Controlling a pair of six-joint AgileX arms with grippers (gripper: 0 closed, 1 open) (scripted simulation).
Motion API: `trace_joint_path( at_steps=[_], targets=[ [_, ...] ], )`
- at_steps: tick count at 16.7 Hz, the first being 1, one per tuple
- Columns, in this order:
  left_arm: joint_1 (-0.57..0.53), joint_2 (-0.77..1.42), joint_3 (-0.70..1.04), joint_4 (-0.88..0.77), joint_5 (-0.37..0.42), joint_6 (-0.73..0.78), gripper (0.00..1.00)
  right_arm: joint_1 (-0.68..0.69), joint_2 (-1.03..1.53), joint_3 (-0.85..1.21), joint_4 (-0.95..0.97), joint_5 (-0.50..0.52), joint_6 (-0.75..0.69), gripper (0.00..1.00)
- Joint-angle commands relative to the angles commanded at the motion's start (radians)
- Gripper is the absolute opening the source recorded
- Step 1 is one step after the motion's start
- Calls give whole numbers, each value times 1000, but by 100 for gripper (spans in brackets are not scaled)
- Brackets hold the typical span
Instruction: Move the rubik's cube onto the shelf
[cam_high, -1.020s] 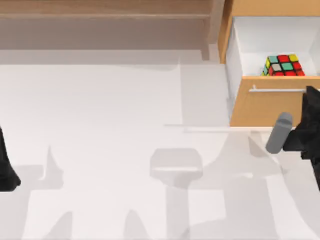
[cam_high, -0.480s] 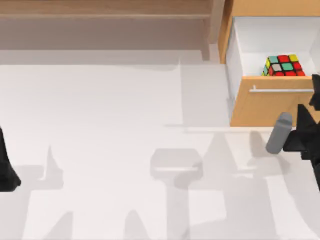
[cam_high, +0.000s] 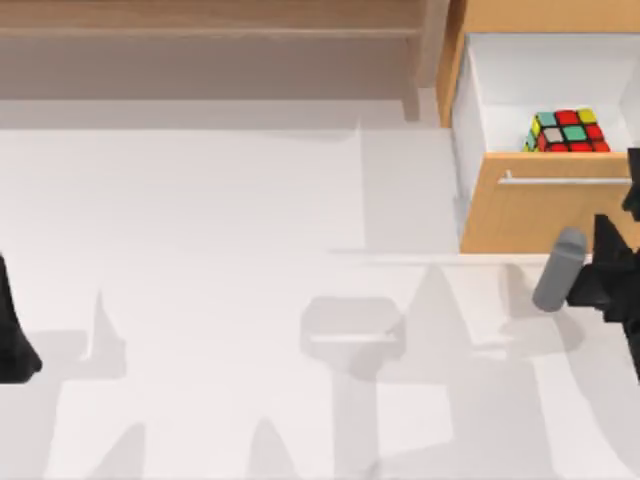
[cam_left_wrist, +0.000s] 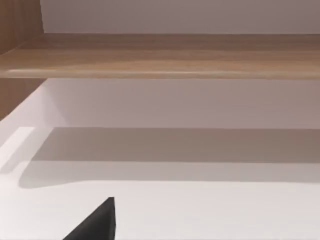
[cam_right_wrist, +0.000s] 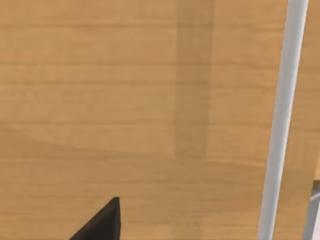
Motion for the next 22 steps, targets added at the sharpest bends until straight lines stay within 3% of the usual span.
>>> trace_joint_path(
  at_steps=[6,12,17,22],
  targets=[
    [0,0,0,0,0,0,100,26,-7,-60,52,26,1,100],
    [0,0,0,0,0,0,100,95,9,-13,-29,20,60,100],
    [0,0,0,0,0,0,100,306,-25,179,-280,20,255,100],
    [0,0,0,0,0,0,100,467,6,496,-708,22,532,100]
  ],
)
